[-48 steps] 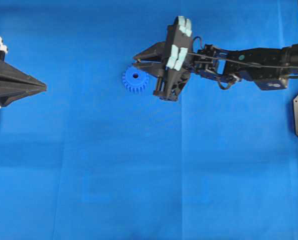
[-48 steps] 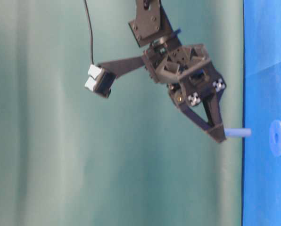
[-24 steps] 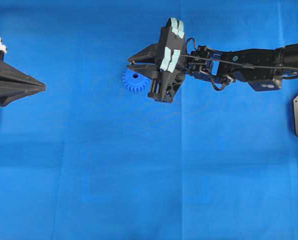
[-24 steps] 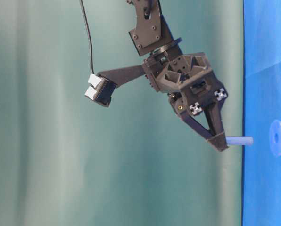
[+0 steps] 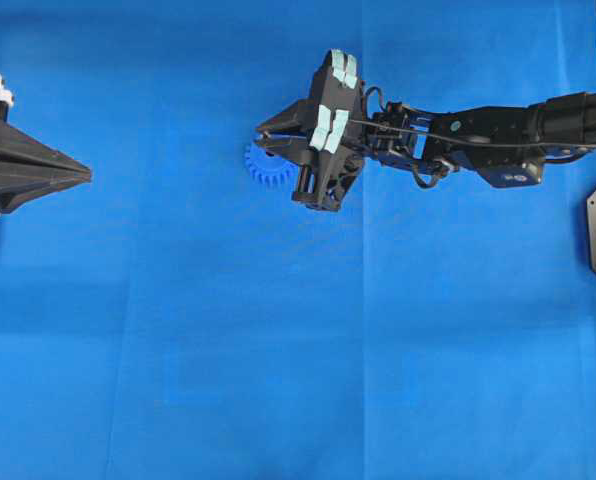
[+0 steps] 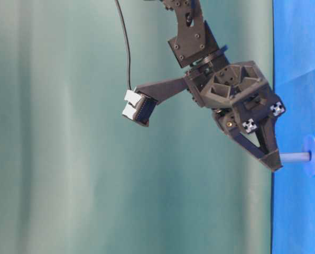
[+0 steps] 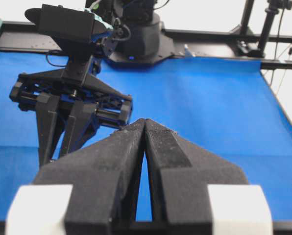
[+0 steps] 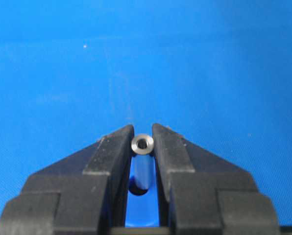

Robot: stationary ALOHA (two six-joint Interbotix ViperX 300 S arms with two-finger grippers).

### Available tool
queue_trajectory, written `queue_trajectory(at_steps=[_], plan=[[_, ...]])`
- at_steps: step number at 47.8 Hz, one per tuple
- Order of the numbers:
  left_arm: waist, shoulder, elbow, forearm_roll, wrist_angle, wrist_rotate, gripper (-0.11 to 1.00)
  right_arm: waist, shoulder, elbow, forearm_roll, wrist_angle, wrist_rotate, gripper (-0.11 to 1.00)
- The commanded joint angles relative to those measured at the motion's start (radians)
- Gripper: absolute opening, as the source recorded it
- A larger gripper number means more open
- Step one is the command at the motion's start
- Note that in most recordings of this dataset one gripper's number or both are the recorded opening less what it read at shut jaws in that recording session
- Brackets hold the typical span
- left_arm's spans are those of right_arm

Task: Insert the shaft placed at a random location into the center hole of the small gear at another random location.
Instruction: 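Align the shaft above the gear hole with the right gripper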

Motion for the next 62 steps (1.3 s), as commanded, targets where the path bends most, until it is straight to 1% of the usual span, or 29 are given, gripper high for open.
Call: queue_trajectory(at_steps=[1, 13, 30, 44, 62], plan=[[-0.002, 0.005, -0.009, -0.002, -0.005, 0.0, 0.0, 0.002, -0.011, -0.012, 0.005, -0.009, 0.0, 0.03], [-0.002, 0.005, -0.009, -0.002, 0.003, 0.0, 0.0, 0.0, -0.02, -0.011, 0.006, -0.006, 0.002, 0.03], [-0.002, 0.005, -0.009, -0.002, 0.003, 0.0, 0.0, 0.005, -0.101, -0.008, -0.003, -0.005, -0.009, 0.03], [-0.002, 0.005, -0.009, 0.0, 0.003, 0.0, 0.0, 0.018, -0.098, 0.008, 0.0, -0.011, -0.009, 0.03], [-0.002, 0.005, -0.009, -0.002, 0.003, -0.002, 0.0, 0.017, -0.035, 0.023, 0.005, -0.091, -0.008, 0.03]])
